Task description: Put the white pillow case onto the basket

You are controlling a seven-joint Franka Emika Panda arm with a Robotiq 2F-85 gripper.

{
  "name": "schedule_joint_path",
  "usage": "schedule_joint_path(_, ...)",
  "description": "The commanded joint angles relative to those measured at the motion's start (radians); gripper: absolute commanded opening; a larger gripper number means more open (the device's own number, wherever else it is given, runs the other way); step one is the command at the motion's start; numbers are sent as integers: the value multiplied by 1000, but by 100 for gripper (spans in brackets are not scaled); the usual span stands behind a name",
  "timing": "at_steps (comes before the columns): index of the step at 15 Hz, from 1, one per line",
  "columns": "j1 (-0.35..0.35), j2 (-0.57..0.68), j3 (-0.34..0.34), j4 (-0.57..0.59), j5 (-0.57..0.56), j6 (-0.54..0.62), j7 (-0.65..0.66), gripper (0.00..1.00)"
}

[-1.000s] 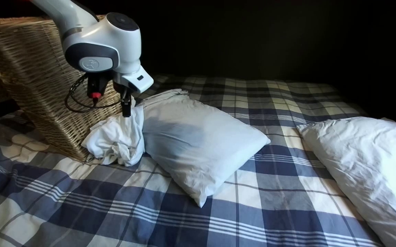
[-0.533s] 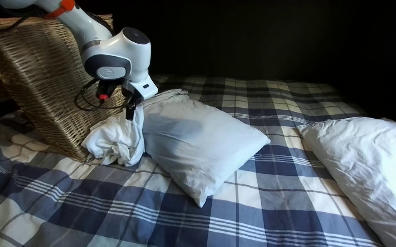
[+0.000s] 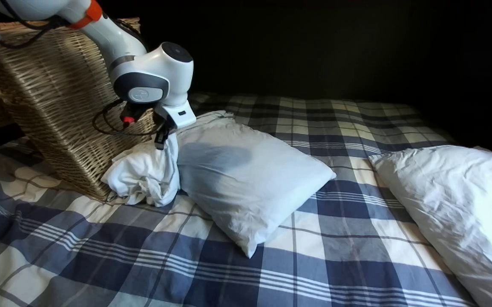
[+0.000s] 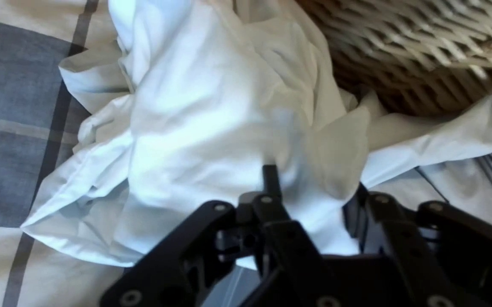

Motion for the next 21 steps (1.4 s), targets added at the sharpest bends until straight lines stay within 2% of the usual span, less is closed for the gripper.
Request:
schedule_joint_path(1, -1, -9, -20, 12, -43, -59, 80, 8)
schedule_joint_path(2, 0, -21, -25, 6, -54, -70, 93, 2)
schedule_joint_path(3, -2, -34, -28, 1, -66, -87, 104, 0)
schedule_joint_path(7, -11, -138, -36, -44, -107, -119, 109, 1)
schedule_joint_path(11, -17, -286, -30, -106, -116, -85, 78, 1)
schedule_joint_path(21, -49, -666, -27, -209, -95, -74, -63, 1)
